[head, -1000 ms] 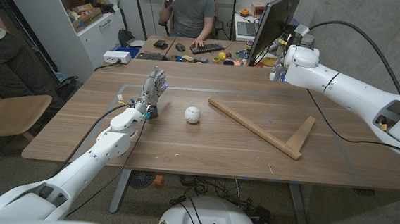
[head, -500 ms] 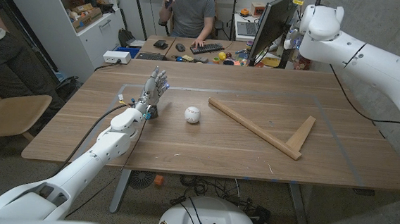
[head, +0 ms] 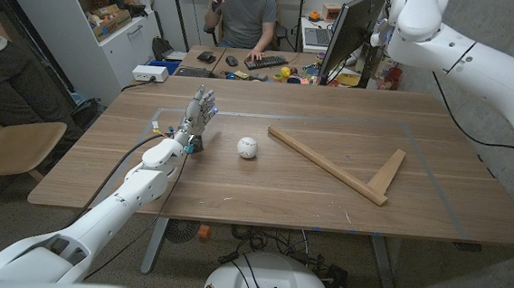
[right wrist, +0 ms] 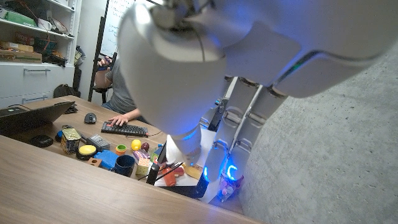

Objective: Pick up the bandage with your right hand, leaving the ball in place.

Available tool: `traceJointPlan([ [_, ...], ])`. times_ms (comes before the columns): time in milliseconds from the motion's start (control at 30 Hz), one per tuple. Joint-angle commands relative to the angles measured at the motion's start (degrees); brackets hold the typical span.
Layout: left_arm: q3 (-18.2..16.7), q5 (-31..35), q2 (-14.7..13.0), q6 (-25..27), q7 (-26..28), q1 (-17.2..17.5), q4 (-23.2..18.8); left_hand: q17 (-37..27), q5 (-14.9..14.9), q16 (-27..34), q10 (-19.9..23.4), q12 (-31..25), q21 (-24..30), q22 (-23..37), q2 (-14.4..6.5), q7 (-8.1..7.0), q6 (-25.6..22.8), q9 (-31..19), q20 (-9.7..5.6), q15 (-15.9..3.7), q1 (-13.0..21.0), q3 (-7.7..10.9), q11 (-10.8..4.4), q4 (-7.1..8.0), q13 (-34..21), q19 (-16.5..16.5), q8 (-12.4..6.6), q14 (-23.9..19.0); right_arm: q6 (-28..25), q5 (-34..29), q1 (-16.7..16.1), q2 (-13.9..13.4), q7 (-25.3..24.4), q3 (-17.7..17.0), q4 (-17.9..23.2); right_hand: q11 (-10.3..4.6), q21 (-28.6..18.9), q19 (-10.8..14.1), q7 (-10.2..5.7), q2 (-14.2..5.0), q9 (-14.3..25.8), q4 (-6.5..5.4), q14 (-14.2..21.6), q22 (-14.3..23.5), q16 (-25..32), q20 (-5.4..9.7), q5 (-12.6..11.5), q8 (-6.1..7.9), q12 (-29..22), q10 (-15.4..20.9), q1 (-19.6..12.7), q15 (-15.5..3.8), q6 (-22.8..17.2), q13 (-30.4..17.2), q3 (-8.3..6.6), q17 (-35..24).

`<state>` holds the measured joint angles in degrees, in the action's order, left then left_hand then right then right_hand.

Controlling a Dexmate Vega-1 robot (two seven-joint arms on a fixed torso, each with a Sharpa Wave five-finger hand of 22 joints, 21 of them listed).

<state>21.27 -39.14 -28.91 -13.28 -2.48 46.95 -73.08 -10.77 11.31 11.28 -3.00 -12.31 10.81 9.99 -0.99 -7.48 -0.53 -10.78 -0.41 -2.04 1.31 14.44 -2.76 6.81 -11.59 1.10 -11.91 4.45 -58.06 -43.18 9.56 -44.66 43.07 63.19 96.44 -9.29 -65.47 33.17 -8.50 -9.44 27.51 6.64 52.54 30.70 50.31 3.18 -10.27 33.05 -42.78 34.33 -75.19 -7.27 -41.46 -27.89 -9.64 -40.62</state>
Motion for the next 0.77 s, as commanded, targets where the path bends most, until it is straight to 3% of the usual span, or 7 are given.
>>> traceJointPlan([
  [33,0.0,0.0,0.0,0.0,-0.2,-0.2,0.2,-0.3,0.6,0.2,0.0,-0.2,0.3,0.1,-0.3,-0.05,-0.3,-0.3,0.04,-0.78,-0.5,-0.23,-0.07,0.24,-0.2,0.5,-0.33,0.2,1.1,-2.6,-2.2,0.7,1.6,-3.4,-0.2,-2.28,-1.5,-0.8,0.05,-0.47,0.2,-0.12,-0.2,0.4,0.2,8.60,-0.3,0.26,-6.6,6.8,0.1,-6.03,-0.2,-7.4,0.16,0.0],
  [767,0.1,0.1,0.2,0.2,0.3,-0.2,-0.1,-0.3,0.6,0.2,0.3,-0.3,0.3,0.1,-0.4,-0.05,-0.6,-0.3,0.00,-0.90,-0.4,-0.46,-0.13,0.39,-0.2,0.6,-0.24,0.1,2.9,-4.9,-4.2,1.7,3.6,-6.0,-1.4,-2.27,-6.0,-2.7,-0.08,-0.39,0.3,-0.28,-0.2,0.7,-0.1,8.48,-0.2,0.16,-6.5,6.9,0.2,-6.02,-0.1,-7.6,0.46,0.4],
])
